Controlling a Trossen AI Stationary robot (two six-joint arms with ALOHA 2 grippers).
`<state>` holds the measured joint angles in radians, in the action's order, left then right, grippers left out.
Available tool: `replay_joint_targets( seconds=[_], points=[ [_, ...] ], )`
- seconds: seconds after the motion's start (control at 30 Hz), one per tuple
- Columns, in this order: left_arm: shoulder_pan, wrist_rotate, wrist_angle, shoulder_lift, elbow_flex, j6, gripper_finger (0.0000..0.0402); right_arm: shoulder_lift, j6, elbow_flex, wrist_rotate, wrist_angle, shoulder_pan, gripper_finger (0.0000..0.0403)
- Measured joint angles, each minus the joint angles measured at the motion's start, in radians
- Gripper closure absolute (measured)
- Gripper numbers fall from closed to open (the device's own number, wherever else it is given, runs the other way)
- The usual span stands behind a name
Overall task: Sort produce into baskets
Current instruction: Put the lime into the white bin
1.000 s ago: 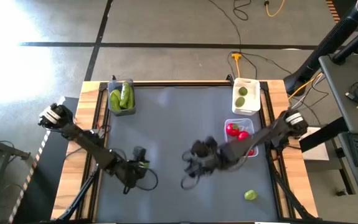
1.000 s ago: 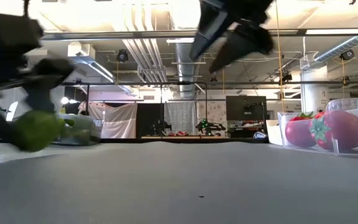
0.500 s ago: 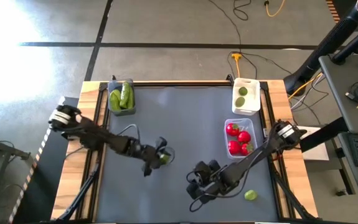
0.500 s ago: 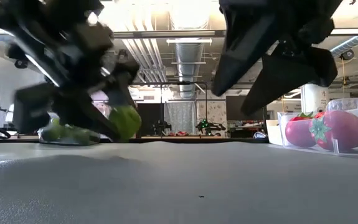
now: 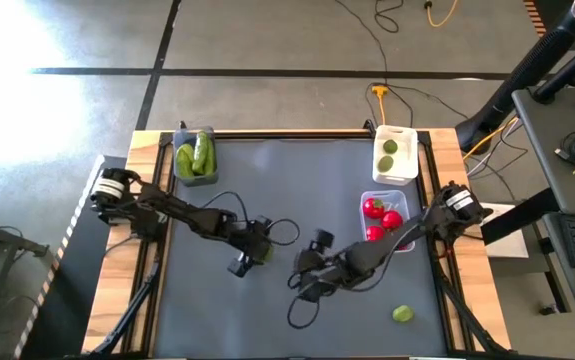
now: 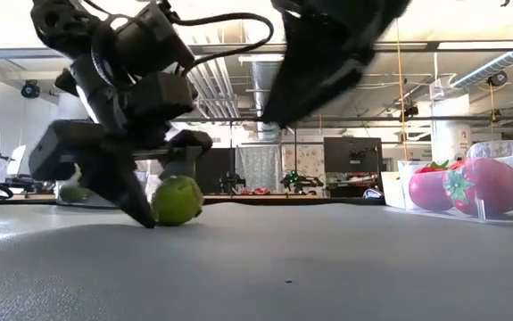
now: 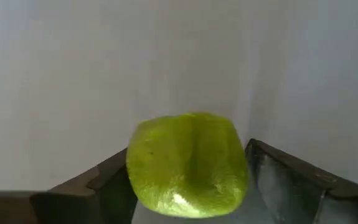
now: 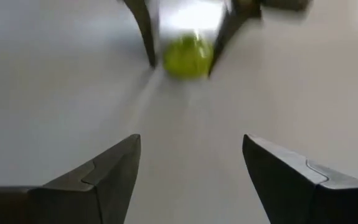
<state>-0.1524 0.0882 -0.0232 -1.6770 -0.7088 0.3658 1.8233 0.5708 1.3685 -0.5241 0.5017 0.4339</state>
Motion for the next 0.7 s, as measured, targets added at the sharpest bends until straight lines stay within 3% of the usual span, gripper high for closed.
replay_joint_targets(
  seconds=[0.13,0.27,0.5,0.7],
  points=[
    [-0.017,-0.004,0.102,0.026,-0.004,-0.081,0.0113,0.006,-0.296,0.0,0.035,-0.156,-0.06,0.0113],
    [-0.048,-0.015,0.201,0.067,0.008,-0.163,0.0113,0.043,-0.476,0.0,0.154,-0.294,-0.121,0.0098],
    [-0.164,-0.151,0.303,0.224,0.118,-0.333,0.0131,0.132,-0.51,0.001,0.266,-0.418,-0.183,0.009],
    [-0.301,-0.231,0.31,0.394,0.278,-0.665,0.0143,0.237,-0.474,0.063,0.271,-0.456,-0.199,0.0091]
  ],
)
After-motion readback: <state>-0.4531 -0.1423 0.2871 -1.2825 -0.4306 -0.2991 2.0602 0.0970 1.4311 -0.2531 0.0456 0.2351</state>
